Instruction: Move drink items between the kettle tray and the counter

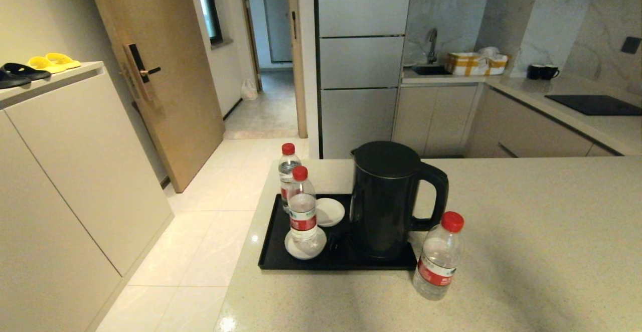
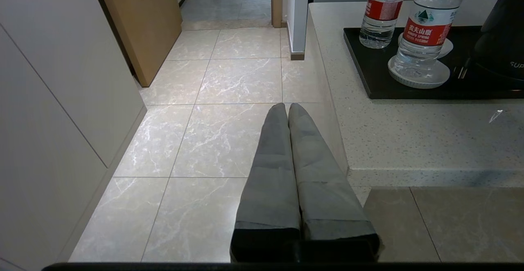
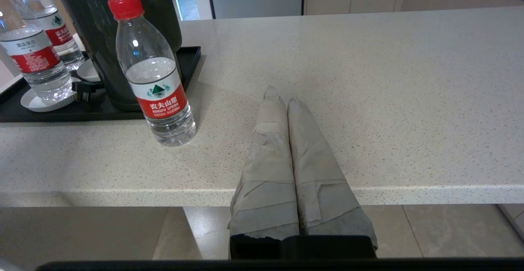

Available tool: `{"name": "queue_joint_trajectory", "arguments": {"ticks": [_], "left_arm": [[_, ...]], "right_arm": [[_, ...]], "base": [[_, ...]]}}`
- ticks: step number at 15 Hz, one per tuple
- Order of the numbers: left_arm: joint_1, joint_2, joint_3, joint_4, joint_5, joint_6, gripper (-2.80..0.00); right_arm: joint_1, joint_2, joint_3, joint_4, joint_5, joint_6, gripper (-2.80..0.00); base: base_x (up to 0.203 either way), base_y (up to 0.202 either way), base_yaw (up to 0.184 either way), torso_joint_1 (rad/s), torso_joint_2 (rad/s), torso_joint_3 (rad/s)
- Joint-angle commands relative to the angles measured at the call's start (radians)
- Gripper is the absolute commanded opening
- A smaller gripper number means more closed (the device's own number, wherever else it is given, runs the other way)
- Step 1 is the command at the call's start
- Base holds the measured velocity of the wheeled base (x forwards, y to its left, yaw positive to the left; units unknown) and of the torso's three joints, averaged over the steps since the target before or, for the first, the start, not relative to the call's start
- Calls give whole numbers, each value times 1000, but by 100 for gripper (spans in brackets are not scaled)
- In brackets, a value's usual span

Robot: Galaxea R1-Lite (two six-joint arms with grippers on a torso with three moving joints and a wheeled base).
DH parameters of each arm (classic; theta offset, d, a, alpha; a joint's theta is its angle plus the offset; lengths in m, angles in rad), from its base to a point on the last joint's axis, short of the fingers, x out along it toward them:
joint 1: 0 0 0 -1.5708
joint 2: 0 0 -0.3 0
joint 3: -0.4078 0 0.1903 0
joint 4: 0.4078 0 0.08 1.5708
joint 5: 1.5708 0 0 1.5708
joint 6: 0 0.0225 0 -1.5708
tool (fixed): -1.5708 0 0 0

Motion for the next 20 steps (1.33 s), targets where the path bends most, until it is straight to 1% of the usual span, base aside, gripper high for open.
{"name": "queue_joint_trajectory", "arguments": {"ticks": [1,20], "left_arm": [[0,1,0,0,1,0,-280],[0,1,0,0,1,0,-280]], "right_arm": [[1,1,0,0,0,0,-280],[1,0,0,0,0,0,-280]], "base": [[0,0,0,0,0,0],[0,0,0,0,0,0]]}}
